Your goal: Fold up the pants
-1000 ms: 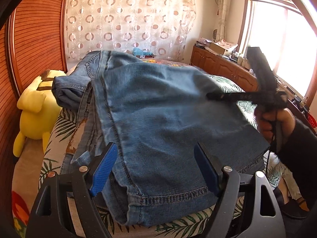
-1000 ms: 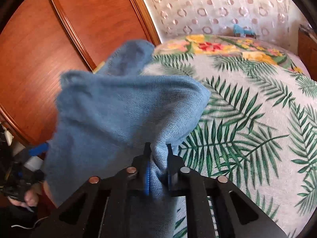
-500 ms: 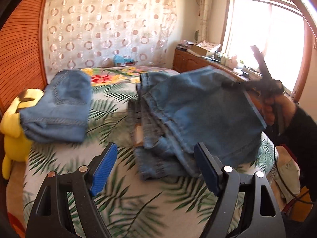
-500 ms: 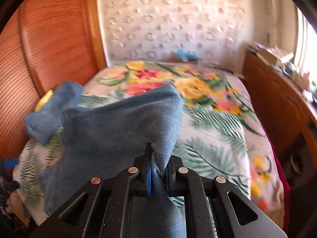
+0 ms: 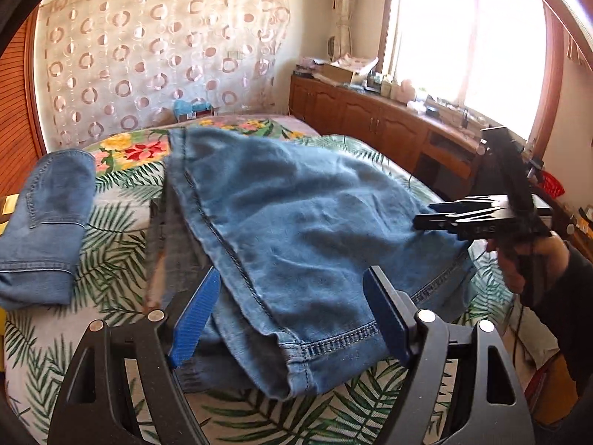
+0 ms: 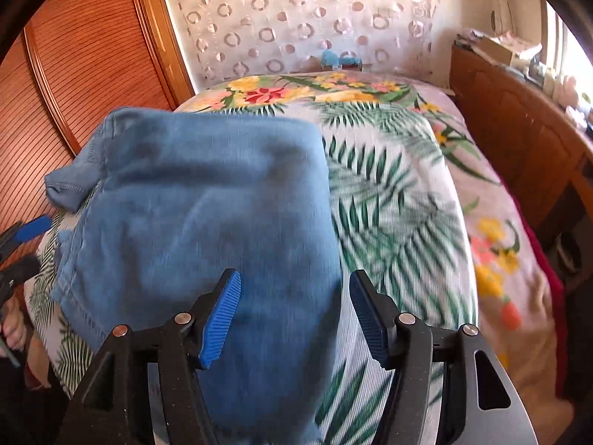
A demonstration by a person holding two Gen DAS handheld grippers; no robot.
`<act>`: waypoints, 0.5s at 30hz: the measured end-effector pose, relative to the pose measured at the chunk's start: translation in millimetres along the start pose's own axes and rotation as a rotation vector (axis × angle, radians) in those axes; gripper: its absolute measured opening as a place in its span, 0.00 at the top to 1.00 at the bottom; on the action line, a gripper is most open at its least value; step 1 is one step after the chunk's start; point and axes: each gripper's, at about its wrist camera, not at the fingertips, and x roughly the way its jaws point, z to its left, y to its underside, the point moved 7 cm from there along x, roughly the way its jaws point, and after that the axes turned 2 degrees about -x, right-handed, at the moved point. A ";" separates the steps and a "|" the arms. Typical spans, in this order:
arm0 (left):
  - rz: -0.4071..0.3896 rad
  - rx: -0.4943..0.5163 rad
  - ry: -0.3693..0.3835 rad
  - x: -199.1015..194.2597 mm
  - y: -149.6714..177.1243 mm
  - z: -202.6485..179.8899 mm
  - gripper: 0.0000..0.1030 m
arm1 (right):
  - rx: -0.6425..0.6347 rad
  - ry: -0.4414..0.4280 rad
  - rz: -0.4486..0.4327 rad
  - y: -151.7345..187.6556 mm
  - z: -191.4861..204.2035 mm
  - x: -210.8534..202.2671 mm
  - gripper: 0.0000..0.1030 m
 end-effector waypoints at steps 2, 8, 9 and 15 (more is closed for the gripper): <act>0.020 0.000 -0.006 7.5 5.1 0.2 0.22 | 0.017 -0.008 -0.004 4.7 -5.2 -1.4 0.38; 0.061 -0.014 -0.048 20.0 18.6 15.0 0.22 | 0.060 -0.053 -0.025 11.0 -12.4 -1.1 0.38; 0.065 -0.014 -0.050 20.4 20.1 16.6 0.22 | 0.063 -0.061 -0.026 10.6 -9.9 2.7 0.38; 0.065 -0.034 -0.057 16.4 27.0 27.4 0.22 | 0.079 -0.112 -0.038 18.8 7.0 -3.4 0.82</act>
